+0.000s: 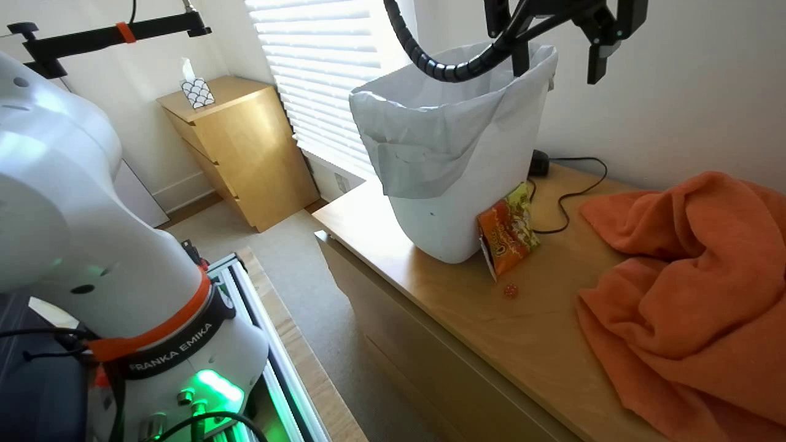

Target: Remove the orange packet from the white bin and put it on the table

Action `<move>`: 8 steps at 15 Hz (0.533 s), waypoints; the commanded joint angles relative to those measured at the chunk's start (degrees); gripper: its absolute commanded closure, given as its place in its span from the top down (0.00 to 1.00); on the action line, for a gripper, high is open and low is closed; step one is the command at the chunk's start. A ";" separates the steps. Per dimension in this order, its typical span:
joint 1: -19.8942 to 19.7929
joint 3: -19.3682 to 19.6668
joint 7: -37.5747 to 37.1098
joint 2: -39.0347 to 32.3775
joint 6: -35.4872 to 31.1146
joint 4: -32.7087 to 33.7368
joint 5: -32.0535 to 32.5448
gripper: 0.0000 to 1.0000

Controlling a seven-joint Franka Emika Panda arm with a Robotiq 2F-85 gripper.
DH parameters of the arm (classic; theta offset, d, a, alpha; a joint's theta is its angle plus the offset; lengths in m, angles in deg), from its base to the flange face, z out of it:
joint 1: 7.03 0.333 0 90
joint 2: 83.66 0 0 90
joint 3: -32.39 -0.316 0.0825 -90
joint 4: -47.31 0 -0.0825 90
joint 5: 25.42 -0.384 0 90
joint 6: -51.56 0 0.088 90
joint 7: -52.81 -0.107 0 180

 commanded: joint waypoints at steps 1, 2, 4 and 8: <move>-1.04 -0.25 -0.67 1.37 -1.29 -0.10 1.44 1.00; -1.18 -0.37 -0.86 1.57 -1.34 0.20 1.75 1.00; -1.54 -0.82 -1.63 2.24 -1.12 0.92 2.62 1.00; -1.27 -1.73 -5.01 3.58 0.97 3.27 1.91 1.00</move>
